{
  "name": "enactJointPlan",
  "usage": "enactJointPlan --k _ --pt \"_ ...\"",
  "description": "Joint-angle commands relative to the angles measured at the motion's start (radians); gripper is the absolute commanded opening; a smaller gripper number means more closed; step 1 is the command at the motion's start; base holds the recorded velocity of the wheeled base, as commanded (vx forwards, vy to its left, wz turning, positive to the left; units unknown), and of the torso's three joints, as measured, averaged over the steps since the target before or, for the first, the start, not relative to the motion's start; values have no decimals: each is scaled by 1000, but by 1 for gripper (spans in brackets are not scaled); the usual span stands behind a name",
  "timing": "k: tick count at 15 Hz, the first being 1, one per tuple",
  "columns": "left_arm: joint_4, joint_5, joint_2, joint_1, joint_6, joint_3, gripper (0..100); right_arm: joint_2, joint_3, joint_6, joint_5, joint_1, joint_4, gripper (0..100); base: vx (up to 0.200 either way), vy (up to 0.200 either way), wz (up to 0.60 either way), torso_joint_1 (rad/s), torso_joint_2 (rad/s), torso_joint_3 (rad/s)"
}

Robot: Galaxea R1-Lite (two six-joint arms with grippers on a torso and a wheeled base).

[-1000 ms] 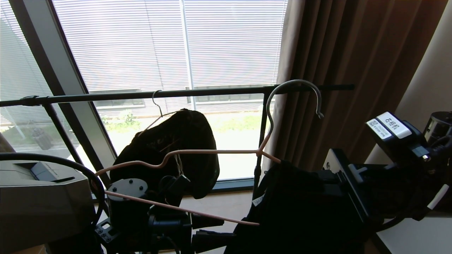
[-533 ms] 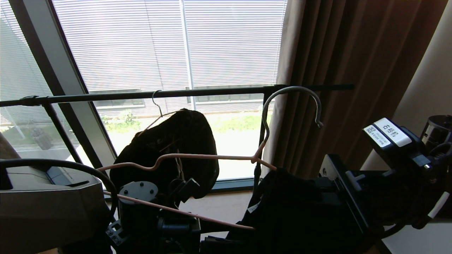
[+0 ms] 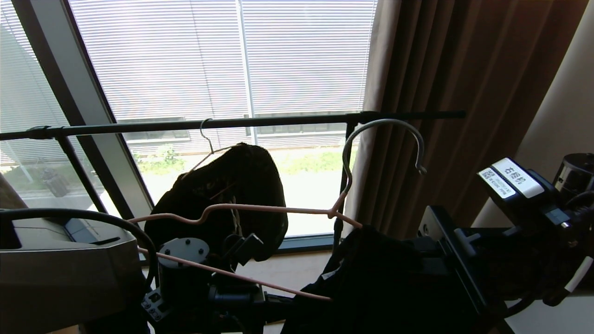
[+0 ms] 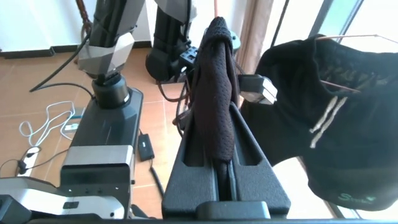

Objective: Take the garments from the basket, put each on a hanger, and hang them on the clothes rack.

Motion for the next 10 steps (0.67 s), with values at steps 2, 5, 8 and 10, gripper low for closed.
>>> enactJointPlan --k 2,5,8,10 --pt "-1 0 -52 58 -1 28 0 -6 -3 1 0 -32 -1 0 0 0 0 0 0 0" --pt "-1 0 -140 183 -1 89 0 -4 -9 3 0 -60 -1 0 0 0 0 0 0 0" --pt "1 -2 -201 274 -1 120 0 8 -17 3 0 -97 1 0 0 0 0 0 0 0" --pt "1 -3 -232 309 -1 128 0 31 -18 -6 -2 -123 1 0 0 0 0 0 0 0"
